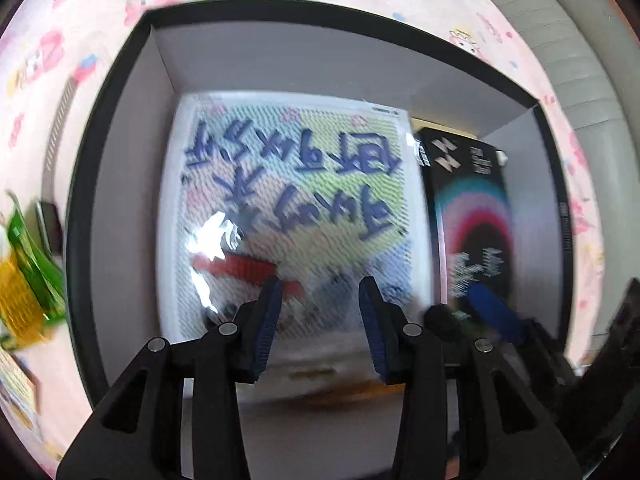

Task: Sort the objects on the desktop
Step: 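Open the left tool and withdraw it from the black box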

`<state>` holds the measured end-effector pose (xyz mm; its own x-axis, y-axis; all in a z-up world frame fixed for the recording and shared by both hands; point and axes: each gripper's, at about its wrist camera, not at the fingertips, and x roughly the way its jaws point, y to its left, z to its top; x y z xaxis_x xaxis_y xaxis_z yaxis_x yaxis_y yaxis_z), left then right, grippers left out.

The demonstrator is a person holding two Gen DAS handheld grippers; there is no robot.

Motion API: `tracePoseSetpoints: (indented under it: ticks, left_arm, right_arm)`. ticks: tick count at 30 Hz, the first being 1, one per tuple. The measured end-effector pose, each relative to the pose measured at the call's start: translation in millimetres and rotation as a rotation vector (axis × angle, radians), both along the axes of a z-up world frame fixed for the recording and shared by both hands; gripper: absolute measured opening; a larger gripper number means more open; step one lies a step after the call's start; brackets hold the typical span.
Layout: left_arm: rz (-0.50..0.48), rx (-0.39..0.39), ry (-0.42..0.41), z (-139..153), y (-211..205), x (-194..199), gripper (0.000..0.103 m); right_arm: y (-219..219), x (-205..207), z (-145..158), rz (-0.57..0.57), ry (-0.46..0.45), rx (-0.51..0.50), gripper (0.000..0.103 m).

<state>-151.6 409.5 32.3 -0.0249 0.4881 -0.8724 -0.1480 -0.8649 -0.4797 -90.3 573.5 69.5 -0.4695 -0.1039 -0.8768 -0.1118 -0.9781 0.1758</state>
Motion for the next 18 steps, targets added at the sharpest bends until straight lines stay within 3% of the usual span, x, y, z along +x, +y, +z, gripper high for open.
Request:
tracePoseSetpoints:
  ticks: [6,9,13,18]
  left_arm:
    - [0.008,0.021,0.169,61.6,-29.1,46.9,0.041]
    - [0.010,0.017,0.263,95.1,-67.2,81.4,0.045]
    - [0.002,0.001,0.362,125.4,-66.3,110.3,0.048]
    - [0.036,0.006,0.424,124.1,-79.7,144.0,0.050]
  right_arm:
    - [-17.2,14.3,24.8,0.023,0.067,0.011,0.054]
    - [-33.4,33.7,42.5,0.051,0.115,0.034,0.055]
    - [-55.9,65.3,60.6,0.093,0.158,0.027,0.055]
    - [-86.7,97.8,72.0,0.139,0.221,0.042,0.054]
